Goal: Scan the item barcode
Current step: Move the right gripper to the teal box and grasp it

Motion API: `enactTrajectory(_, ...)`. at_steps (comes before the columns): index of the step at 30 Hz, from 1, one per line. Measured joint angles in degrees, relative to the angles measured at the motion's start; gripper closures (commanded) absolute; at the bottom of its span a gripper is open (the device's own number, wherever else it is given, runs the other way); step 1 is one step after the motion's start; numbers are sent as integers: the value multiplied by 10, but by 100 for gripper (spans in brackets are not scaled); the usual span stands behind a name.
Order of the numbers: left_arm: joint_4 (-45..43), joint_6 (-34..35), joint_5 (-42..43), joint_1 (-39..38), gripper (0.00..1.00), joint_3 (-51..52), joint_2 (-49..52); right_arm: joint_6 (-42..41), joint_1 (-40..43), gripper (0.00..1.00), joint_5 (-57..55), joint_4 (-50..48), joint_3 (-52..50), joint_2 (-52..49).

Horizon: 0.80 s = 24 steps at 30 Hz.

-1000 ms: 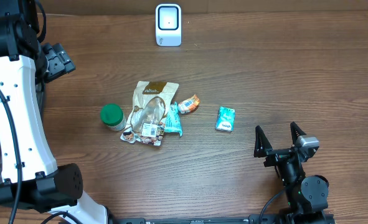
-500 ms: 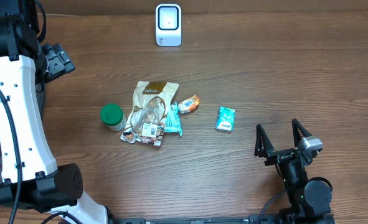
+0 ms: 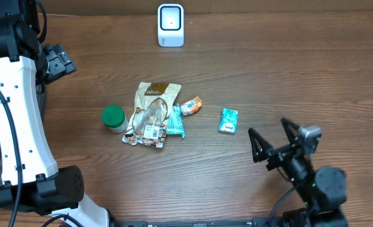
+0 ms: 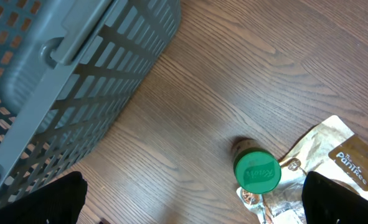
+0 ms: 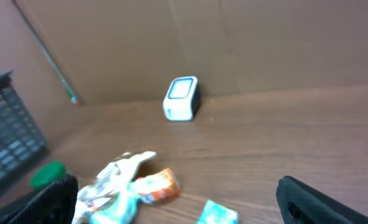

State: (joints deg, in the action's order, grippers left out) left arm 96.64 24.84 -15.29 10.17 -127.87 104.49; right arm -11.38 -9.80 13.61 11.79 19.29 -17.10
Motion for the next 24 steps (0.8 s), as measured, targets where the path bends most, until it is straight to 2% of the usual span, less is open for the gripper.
enactTrajectory(3, 0, 0, 0, 0, 0, 0, 0, -3, 0, 0, 27, 63, 110, -99)
enactTrajectory(9, 0, 0, 0, 0, 0, 0, 0, -5, 0, 0, 57, 209, 262, -286)
enactTrajectory(11, 0, 0, 0, 0, 0, 0, 0, -6, 0, 0, 61, 231, 297, -341)
enactTrajectory(21, 0, 0, 0, 0, 0, 0, 0, -10, 0, 0, 148, 219, 332, -546)
enactTrajectory(22, 0, 0, 0, 0, 0, 0, 0, -10, 0, 2, 154, 222, 332, -567)
enactTrajectory(24, 0, 0, 0, 0, 0, 0, 0, -7, 0, 23, 158, 225, 332, -597)
